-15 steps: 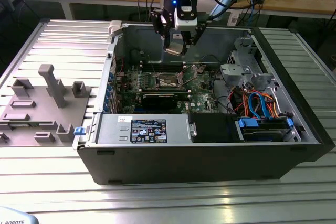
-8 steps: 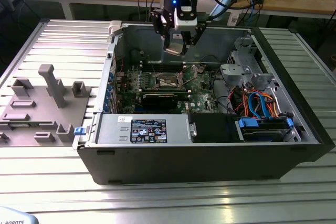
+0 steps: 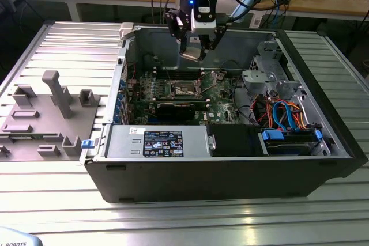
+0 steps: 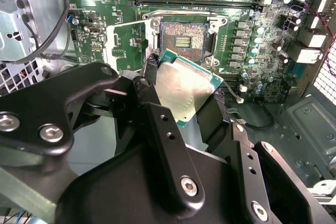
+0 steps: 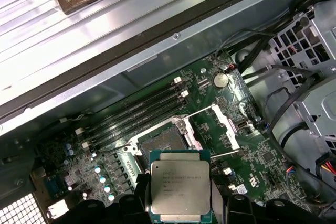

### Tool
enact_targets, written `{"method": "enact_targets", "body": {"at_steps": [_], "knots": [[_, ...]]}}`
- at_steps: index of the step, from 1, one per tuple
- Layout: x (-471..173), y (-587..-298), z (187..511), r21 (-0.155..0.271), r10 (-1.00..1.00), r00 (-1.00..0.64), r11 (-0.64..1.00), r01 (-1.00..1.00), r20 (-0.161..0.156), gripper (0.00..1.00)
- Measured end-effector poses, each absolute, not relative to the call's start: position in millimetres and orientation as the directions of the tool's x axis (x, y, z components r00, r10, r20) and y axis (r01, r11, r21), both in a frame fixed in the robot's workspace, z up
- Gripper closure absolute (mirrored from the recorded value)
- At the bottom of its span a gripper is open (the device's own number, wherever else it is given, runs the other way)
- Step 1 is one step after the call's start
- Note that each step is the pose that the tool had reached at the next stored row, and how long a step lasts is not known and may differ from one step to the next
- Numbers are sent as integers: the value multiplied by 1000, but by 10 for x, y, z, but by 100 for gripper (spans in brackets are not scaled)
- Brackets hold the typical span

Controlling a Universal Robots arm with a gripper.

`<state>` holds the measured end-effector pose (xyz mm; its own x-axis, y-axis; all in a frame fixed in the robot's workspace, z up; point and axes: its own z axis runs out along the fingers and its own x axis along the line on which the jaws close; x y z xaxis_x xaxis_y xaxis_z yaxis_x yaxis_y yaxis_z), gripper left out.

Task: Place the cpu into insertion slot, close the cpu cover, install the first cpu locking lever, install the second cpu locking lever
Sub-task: 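Place the cpu into insertion slot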

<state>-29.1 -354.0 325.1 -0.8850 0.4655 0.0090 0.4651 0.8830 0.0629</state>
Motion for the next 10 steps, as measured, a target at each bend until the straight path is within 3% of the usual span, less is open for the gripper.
{"method": "enact_targets", "body": {"at_steps": [10], "knots": [[-291,-3540,3251,63,471,-882,880,471,9,46]]}}
